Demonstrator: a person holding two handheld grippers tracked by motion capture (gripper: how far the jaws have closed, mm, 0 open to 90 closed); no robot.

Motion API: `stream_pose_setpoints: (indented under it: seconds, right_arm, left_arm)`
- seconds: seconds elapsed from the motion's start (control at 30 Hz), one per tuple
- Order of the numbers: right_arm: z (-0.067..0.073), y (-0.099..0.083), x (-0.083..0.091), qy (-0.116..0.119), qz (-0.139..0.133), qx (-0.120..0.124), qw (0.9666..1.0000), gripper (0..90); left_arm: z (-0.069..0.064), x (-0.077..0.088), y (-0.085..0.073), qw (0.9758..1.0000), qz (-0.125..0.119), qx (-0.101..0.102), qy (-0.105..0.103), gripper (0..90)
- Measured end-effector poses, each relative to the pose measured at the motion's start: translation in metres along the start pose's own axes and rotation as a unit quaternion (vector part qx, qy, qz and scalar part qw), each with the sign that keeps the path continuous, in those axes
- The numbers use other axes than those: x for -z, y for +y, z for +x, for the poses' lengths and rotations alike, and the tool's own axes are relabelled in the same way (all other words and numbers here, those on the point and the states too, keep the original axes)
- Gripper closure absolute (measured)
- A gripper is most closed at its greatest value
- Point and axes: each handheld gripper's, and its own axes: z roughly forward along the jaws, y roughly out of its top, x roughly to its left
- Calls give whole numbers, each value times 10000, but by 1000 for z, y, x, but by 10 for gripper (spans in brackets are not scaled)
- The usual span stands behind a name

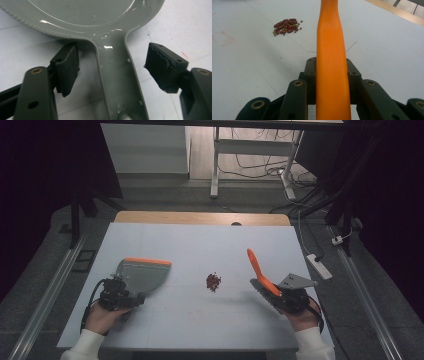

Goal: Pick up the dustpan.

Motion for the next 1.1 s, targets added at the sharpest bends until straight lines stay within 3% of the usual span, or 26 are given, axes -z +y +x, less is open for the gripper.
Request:
stream_pose_setpoints:
  seconds: [0.3, 0.47, 0.7, 1.1]
  right_arm:
    - [-2, -1, 0, -7, 16, -51, 10000, 698]
    - [-1, -2, -1, -12, 36, -55, 10000, 698]
    - [-1, -2, -1, -6, 57, -49, 10000, 698]
    - [-1, -2, -2, 1, 80, -50, 10000, 698]
  left_arm:
    - [2, -4, 1, 9996, -37, 244, 110, 472]
    - [2, -4, 1, 9995, -73, 305, -3, 593]
    - [5, -3, 1, 9991, -143, 387, -40, 614]
    - [10, 3, -1, 9987, -405, 292, -118, 617]
